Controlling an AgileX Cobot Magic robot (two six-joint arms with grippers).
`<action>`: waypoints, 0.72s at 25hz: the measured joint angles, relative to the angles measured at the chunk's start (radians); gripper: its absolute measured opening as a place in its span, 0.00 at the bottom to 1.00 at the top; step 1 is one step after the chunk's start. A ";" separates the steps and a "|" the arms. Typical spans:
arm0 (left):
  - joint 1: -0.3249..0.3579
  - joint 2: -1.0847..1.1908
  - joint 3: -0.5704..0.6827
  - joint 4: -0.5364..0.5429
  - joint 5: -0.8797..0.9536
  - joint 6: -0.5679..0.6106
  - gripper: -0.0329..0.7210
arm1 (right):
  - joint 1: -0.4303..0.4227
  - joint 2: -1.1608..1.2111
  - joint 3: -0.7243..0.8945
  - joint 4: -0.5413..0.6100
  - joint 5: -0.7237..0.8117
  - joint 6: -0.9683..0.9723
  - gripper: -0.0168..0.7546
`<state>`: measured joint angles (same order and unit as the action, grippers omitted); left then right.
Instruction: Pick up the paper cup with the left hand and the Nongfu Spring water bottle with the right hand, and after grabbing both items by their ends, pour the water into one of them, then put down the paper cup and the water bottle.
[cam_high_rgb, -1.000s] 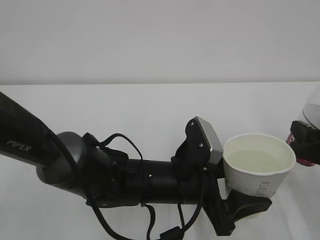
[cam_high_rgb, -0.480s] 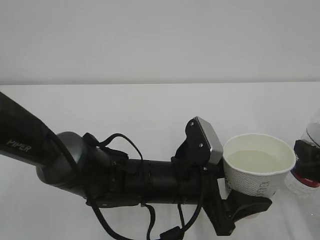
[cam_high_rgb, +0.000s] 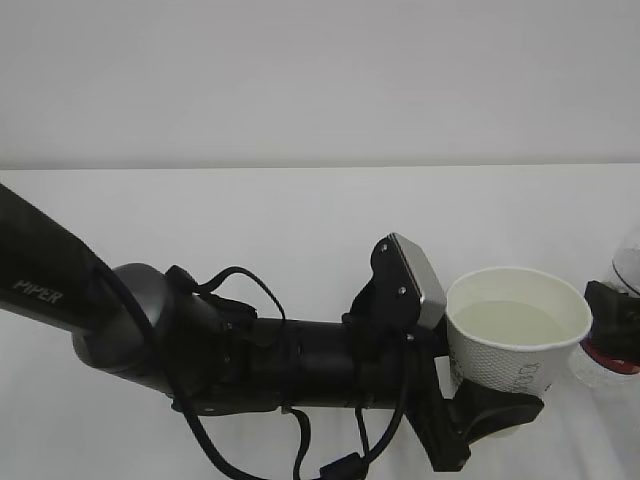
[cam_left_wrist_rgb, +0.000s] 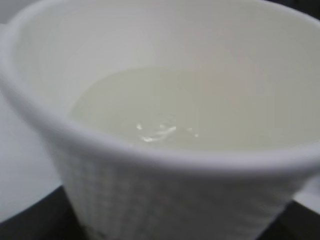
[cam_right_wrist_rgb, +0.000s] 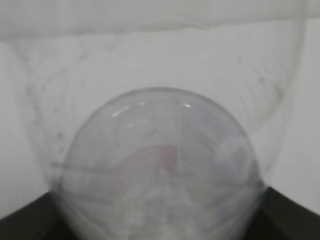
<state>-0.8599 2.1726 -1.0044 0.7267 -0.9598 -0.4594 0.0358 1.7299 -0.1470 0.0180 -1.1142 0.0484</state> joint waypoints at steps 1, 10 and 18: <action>0.000 0.000 0.000 0.000 0.000 0.000 0.75 | 0.000 0.000 0.000 0.000 0.000 0.000 0.69; 0.000 0.000 0.000 -0.039 0.000 0.000 0.75 | 0.000 0.000 0.000 -0.003 -0.017 0.000 0.80; 0.000 0.000 0.000 -0.044 0.000 0.000 0.75 | 0.000 0.000 0.000 -0.059 -0.024 0.000 0.85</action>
<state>-0.8599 2.1726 -1.0044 0.6832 -0.9598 -0.4594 0.0358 1.7299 -0.1470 -0.0409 -1.1387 0.0484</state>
